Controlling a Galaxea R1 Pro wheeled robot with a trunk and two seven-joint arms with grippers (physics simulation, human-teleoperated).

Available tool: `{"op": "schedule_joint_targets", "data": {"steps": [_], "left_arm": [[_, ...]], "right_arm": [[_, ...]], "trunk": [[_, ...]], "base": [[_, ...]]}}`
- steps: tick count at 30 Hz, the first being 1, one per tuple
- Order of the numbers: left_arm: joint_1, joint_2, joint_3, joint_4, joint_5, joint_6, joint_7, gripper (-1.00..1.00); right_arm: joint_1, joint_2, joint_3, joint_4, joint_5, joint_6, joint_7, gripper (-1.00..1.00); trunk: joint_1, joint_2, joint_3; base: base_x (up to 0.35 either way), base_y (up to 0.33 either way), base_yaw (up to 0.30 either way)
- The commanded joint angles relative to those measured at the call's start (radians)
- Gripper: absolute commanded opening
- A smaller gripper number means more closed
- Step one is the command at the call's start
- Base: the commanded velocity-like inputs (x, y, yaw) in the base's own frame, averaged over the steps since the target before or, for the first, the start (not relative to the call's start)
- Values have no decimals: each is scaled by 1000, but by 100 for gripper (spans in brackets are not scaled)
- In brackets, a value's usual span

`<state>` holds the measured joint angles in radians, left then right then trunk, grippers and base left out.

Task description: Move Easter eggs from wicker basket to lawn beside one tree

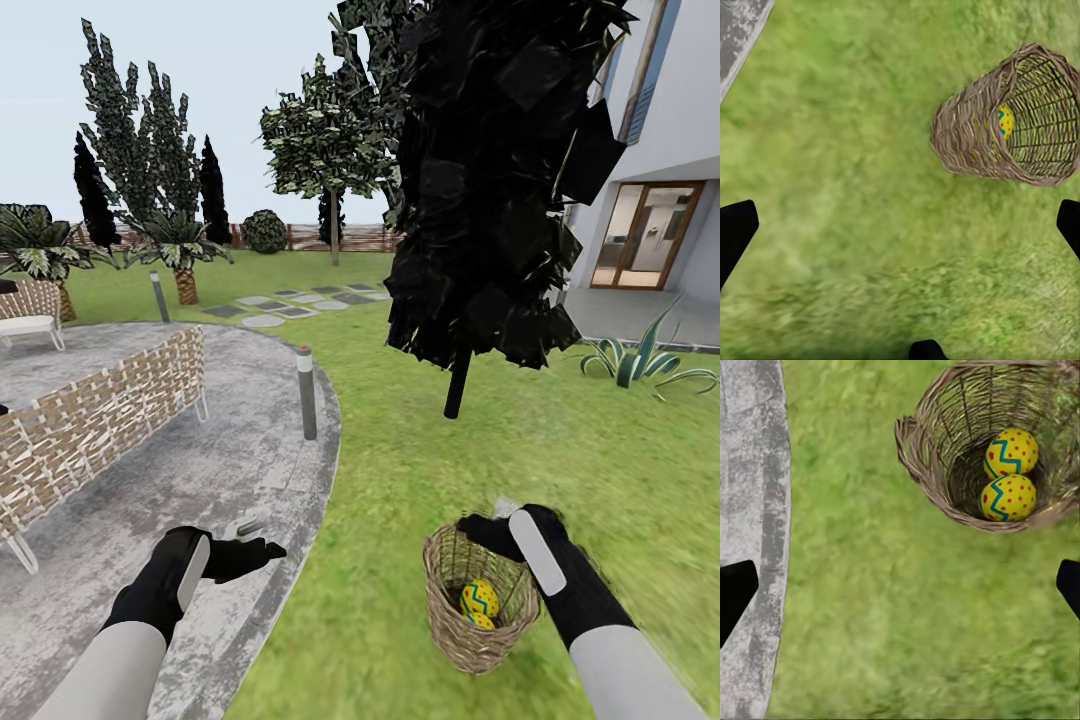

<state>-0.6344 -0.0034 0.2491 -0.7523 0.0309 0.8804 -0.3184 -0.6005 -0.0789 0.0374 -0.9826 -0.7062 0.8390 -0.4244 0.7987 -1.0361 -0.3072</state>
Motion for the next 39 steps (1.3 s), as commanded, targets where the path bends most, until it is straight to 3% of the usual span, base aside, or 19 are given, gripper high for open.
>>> {"op": "schedule_joint_targets", "data": {"steps": [1,3,4,8,23,39], "left_arm": [[-1,0,3,-1,3,6,-1,100],[-1,0,3,-1,3,7,-2,100],[-1,0,3,-1,3,7,-2,100],[-1,0,4,-1,3,8,-1,100],[-1,1,4,-1,3,14,4,100],[-1,0,3,-1,3,14,5,100]], "right_arm": [[-1,23,3,-7,-13,12,-111,100],[-1,57,3,-13,-18,23,-262,100],[-1,67,3,-14,-20,25,-304,100],[-1,80,4,-16,-23,30,-363,100],[-2,86,1,-17,-25,34,-371,100],[-4,87,6,-12,-26,34,-370,100]], "trunk": [[0,-1,-1],[0,-1,-1],[0,-1,-1],[0,-1,-1],[-57,104,44],[-119,216,70]], "base": [[4,0,0],[2,0,0],[1,0,0],[0,0,0],[0,0,0],[0,0,0]]}}
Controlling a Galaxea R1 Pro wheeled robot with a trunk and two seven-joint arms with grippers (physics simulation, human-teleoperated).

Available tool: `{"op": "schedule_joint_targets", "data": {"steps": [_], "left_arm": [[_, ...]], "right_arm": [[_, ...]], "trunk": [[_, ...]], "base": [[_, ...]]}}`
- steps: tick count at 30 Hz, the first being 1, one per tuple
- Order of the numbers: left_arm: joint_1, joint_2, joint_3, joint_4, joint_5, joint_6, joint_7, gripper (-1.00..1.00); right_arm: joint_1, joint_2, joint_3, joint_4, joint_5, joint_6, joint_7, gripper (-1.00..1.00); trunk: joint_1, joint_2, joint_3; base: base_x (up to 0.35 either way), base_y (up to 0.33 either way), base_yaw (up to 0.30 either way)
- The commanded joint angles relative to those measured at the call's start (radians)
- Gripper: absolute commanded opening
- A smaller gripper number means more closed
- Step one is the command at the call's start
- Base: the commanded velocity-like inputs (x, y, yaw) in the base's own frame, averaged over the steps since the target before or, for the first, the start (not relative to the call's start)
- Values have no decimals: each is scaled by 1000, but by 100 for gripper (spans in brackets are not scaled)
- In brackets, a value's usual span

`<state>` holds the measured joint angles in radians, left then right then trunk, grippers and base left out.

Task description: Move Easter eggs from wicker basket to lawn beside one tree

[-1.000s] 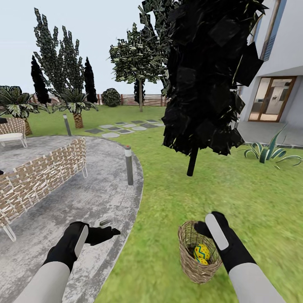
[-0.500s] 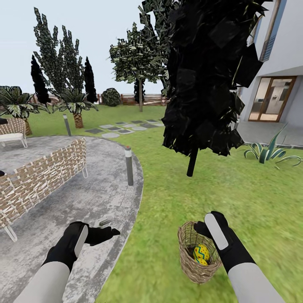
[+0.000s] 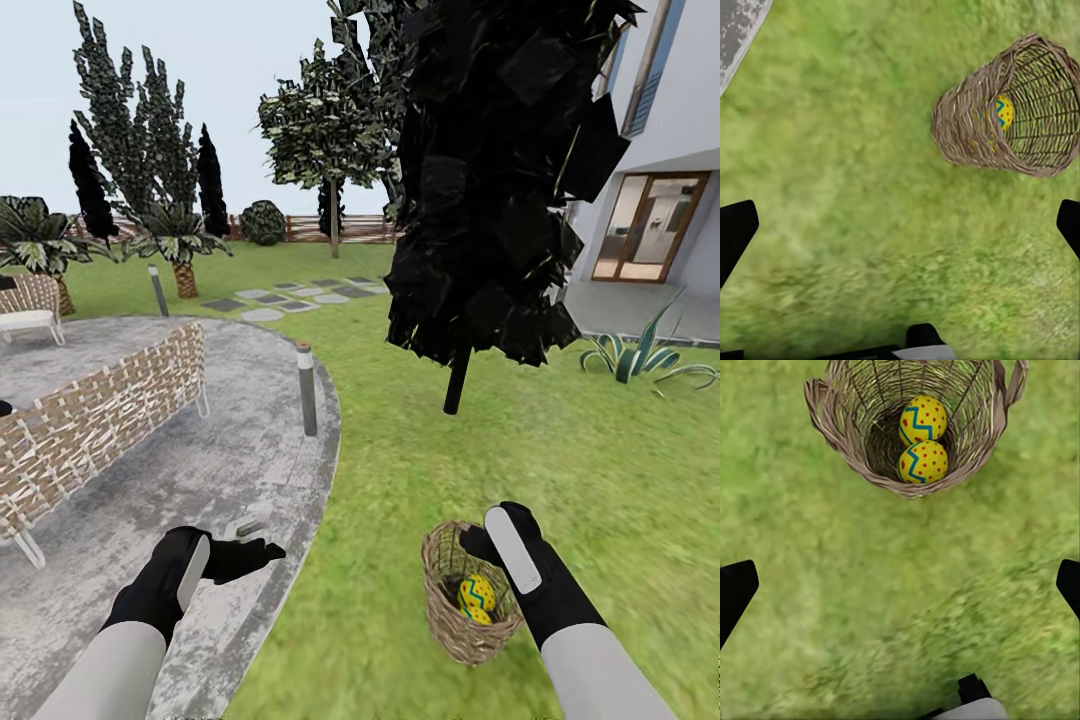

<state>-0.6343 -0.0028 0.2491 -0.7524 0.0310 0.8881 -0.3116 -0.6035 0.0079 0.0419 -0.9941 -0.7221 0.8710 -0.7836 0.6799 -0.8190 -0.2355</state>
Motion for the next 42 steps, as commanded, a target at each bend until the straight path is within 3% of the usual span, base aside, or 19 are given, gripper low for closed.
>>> {"op": "schedule_joint_targets", "data": {"steps": [1,9,11,15,32,42], "left_arm": [[-1,0,3,-1,3,6,-1,100],[-1,0,2,-1,3,6,-1,100],[-1,0,2,-1,3,6,-1,100],[-1,0,2,-1,3,6,-1,100],[-1,0,2,-2,3,6,-6,100],[-1,0,2,-2,3,6,-9,100]], "right_arm": [[-1,0,2,-1,-10,2,-10,100],[-1,1,4,-3,-9,-1,-10,100],[-1,18,5,-3,-8,0,-11,100],[-1,25,5,-3,-8,0,-11,100],[-1,28,6,-4,-7,0,-11,100],[-1,29,6,-6,-7,-1,-11,100]], "trunk": [[-4,6,0],[-34,62,12],[-42,76,16],[-57,104,23],[-123,223,54],[-161,293,83]], "base": [[0,0,0],[0,0,-54],[0,0,-160],[0,0,-181],[0,0,-166],[0,0,-25]]}}
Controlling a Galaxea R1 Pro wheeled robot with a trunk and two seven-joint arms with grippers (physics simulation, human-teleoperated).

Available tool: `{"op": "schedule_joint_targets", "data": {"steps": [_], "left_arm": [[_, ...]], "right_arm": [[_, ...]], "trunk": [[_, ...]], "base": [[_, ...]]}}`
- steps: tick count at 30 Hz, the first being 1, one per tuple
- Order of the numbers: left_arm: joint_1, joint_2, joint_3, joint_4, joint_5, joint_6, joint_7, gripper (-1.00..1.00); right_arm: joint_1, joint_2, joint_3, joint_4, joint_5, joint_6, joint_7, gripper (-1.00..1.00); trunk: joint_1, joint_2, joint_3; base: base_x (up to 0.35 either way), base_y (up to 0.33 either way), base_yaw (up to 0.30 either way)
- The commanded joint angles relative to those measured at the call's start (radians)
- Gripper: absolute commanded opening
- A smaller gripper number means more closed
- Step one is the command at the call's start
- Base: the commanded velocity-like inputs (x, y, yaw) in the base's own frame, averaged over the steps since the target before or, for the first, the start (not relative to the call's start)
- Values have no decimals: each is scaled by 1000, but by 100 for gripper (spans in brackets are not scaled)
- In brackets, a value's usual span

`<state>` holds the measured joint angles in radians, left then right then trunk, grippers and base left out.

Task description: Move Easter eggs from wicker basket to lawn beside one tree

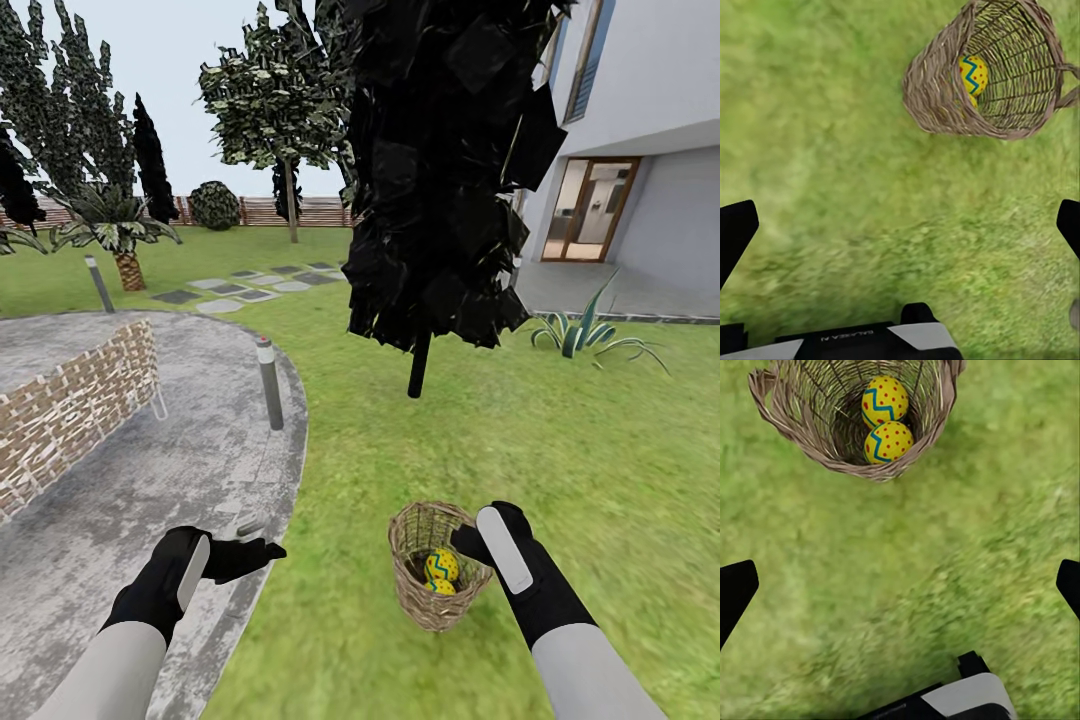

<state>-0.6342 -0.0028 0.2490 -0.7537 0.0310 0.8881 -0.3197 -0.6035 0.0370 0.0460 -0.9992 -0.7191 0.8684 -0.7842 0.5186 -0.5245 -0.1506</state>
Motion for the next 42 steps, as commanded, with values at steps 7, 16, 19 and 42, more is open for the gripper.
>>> {"op": "schedule_joint_targets", "data": {"steps": [7,16,19,42], "left_arm": [[-1,1,3,-1,3,6,-3,100],[-2,1,4,0,2,8,0,100],[-3,4,4,0,-1,8,5,100],[-6,8,8,2,3,-9,374,100]], "right_arm": [[-1,9,2,-1,-7,1,-10,100],[-1,11,2,-1,-7,0,-10,100],[-1,11,7,-1,-7,-1,-10,100],[-1,11,26,-1,-5,-8,-9,100]], "trunk": [[-26,48,20],[-61,111,49],[-69,125,58],[-69,125,72]], "base": [[0,0,0],[0,0,-13],[0,0,-143],[27,0,-100]]}}
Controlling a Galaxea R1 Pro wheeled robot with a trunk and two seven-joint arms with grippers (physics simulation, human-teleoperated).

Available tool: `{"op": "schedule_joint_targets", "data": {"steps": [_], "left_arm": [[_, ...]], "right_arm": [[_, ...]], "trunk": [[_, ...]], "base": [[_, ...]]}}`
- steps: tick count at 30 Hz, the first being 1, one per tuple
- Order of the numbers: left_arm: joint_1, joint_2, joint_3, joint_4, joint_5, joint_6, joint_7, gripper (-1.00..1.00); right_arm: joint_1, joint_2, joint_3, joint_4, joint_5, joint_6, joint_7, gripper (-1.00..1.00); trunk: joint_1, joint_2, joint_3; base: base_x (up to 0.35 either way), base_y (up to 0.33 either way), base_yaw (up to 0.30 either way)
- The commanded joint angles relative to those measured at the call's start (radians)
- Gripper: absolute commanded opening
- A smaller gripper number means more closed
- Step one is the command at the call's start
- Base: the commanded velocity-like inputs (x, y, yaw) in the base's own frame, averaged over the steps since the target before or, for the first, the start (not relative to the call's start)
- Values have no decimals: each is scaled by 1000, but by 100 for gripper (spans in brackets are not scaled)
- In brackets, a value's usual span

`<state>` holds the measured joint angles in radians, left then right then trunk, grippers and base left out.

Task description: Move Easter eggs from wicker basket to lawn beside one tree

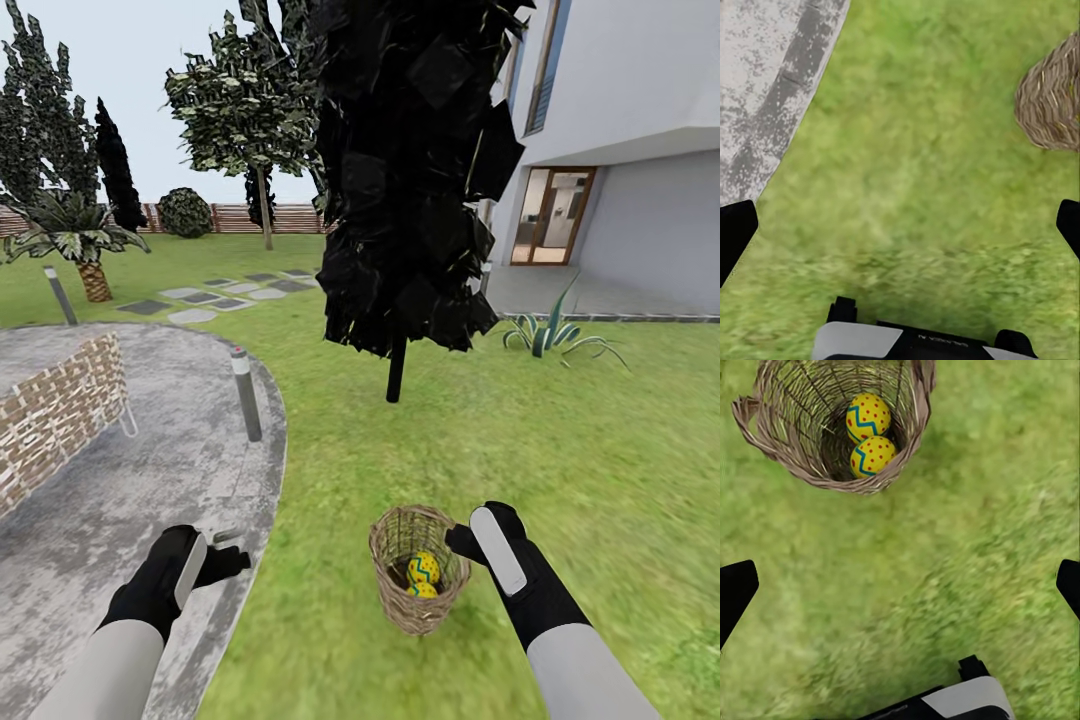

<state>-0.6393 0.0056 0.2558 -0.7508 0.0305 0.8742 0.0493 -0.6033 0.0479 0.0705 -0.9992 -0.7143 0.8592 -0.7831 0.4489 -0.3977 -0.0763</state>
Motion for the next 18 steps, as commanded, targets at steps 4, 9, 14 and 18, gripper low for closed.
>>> {"op": "schedule_joint_targets", "data": {"steps": [4,9,14,18], "left_arm": [[0,-1,1,-2,4,2,4,100],[0,-1,0,-2,4,0,1,100],[0,-1,0,-2,5,0,0,100],[0,0,2,-2,5,1,1,100]], "right_arm": [[-1,0,2,-1,-9,1,-10,100],[-1,0,2,-1,-8,0,-10,100],[-1,0,2,-1,-8,-1,-10,100],[-1,0,2,-1,-8,-2,-10,100]], "trunk": [[1,-2,-2],[1,-2,-2],[1,-2,-2],[1,-2,-2]], "base": [[255,0,0],[176,0,0],[287,5,0],[232,149,0]]}}
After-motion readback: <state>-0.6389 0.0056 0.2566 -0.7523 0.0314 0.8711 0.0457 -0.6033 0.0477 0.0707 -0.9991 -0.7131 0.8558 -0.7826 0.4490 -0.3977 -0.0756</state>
